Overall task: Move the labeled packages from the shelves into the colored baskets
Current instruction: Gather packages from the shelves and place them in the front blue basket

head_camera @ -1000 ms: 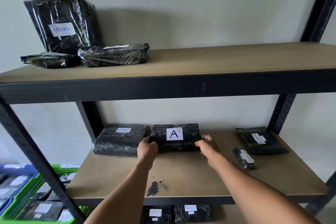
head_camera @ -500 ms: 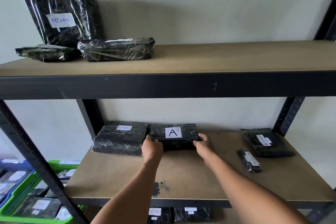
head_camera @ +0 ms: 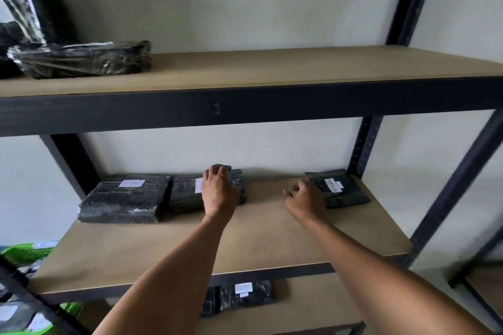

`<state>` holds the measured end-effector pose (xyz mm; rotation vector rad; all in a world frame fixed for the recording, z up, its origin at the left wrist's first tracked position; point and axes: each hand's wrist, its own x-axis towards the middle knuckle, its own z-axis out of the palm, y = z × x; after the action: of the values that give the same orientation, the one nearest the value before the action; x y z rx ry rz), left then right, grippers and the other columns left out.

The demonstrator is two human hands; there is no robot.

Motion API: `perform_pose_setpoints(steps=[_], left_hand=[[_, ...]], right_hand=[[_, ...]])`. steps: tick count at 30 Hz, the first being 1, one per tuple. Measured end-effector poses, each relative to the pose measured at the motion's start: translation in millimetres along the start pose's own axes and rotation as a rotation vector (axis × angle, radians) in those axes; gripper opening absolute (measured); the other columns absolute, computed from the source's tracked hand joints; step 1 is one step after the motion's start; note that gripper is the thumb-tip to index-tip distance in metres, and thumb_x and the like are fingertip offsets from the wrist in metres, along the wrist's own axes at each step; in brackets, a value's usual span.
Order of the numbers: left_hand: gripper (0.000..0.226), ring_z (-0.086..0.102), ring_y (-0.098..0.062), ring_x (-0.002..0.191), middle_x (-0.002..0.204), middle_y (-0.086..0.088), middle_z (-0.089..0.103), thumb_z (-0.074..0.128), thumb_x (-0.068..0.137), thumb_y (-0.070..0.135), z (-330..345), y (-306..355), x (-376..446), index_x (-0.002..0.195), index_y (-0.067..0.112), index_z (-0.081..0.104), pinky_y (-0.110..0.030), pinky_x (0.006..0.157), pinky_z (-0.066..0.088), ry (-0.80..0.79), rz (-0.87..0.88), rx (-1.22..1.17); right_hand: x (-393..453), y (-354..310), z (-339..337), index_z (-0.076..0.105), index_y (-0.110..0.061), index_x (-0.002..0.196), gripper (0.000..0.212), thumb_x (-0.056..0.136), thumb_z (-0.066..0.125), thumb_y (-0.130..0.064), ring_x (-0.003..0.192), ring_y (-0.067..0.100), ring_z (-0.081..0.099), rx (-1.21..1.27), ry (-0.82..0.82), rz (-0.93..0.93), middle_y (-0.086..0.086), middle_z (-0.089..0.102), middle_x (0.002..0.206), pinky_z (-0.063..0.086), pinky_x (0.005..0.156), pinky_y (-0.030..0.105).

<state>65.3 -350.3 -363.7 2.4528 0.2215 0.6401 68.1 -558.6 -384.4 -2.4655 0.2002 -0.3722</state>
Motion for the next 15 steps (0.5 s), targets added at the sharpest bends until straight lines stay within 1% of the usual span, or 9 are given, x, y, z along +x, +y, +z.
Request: perform_pose_setpoints(steps=[2,4,7,9,10,11,13,15], left_hand=[[0.054,0.047,-0.028,0.118,0.125,-0.007,0.060,0.053,0.074,-0.004,14,19,-5,0.124,0.011,0.065,-0.036,0.098,0.043,-0.056,0.065,-0.040],[0.051,0.050,-0.028,0.118,0.122,-0.008,0.062,0.050,0.076,-0.003,30,36,-13,0.123,0.011,0.066,-0.036,0.099,0.043,-0.113,0.105,-0.066],[0.043,0.056,-0.029,0.113,0.117,-0.009,0.065,0.050,0.081,0.000,52,55,-27,0.117,0.012,0.070,-0.032,0.095,0.046,-0.211,0.138,-0.096],[0.041,0.061,-0.028,0.110,0.116,-0.009,0.067,0.052,0.082,0.002,65,64,-35,0.115,0.013,0.072,-0.031,0.092,0.049,-0.288,0.143,-0.106],[0.039,0.062,-0.028,0.109,0.117,-0.009,0.068,0.053,0.082,0.004,72,66,-38,0.115,0.013,0.073,-0.031,0.091,0.050,-0.334,0.135,-0.108],[0.038,0.063,-0.028,0.109,0.117,-0.009,0.069,0.055,0.083,0.005,77,67,-41,0.115,0.013,0.073,-0.030,0.091,0.050,-0.379,0.120,-0.109],[0.035,0.065,-0.028,0.110,0.118,-0.009,0.070,0.058,0.085,0.008,86,69,-46,0.117,0.012,0.072,-0.028,0.092,0.049,-0.451,0.081,-0.117],[0.035,0.064,-0.029,0.112,0.120,-0.012,0.070,0.058,0.088,0.010,90,68,-50,0.121,0.009,0.070,-0.029,0.094,0.049,-0.501,0.037,-0.131]], right_hand=[[-3,22,-14,0.062,-0.014,0.094,0.037,0.080,0.069,-0.048,0.102,0.031,0.063,-0.084,0.057,0.007,0.009,0.068,0.101,0.049,0.082,0.035],[-8,39,-25,0.061,-0.012,0.108,0.059,0.076,0.065,-0.061,0.108,0.031,0.062,-0.152,0.035,0.078,0.010,0.067,0.112,0.051,0.083,0.037],[-18,61,-34,0.054,-0.011,0.124,0.091,0.064,0.062,-0.080,0.115,0.029,0.060,-0.219,-0.073,0.170,0.009,0.061,0.126,0.050,0.086,0.038],[-25,70,-37,0.049,-0.013,0.132,0.107,0.054,0.061,-0.086,0.119,0.029,0.059,-0.235,-0.166,0.215,0.008,0.060,0.131,0.048,0.090,0.038],[-27,74,-36,0.049,-0.015,0.133,0.109,0.052,0.062,-0.086,0.120,0.029,0.058,-0.248,-0.191,0.225,0.007,0.060,0.131,0.048,0.091,0.038],[-29,76,-34,0.050,-0.016,0.131,0.106,0.051,0.063,-0.085,0.120,0.028,0.058,-0.264,-0.196,0.221,0.006,0.062,0.130,0.048,0.092,0.038],[-29,79,-31,0.055,-0.018,0.123,0.091,0.057,0.066,-0.079,0.117,0.028,0.058,-0.290,-0.183,0.177,0.005,0.063,0.125,0.049,0.091,0.037],[-27,80,-28,0.059,-0.017,0.118,0.074,0.066,0.067,-0.069,0.115,0.028,0.056,-0.292,-0.202,0.128,0.005,0.060,0.123,0.049,0.090,0.037]])
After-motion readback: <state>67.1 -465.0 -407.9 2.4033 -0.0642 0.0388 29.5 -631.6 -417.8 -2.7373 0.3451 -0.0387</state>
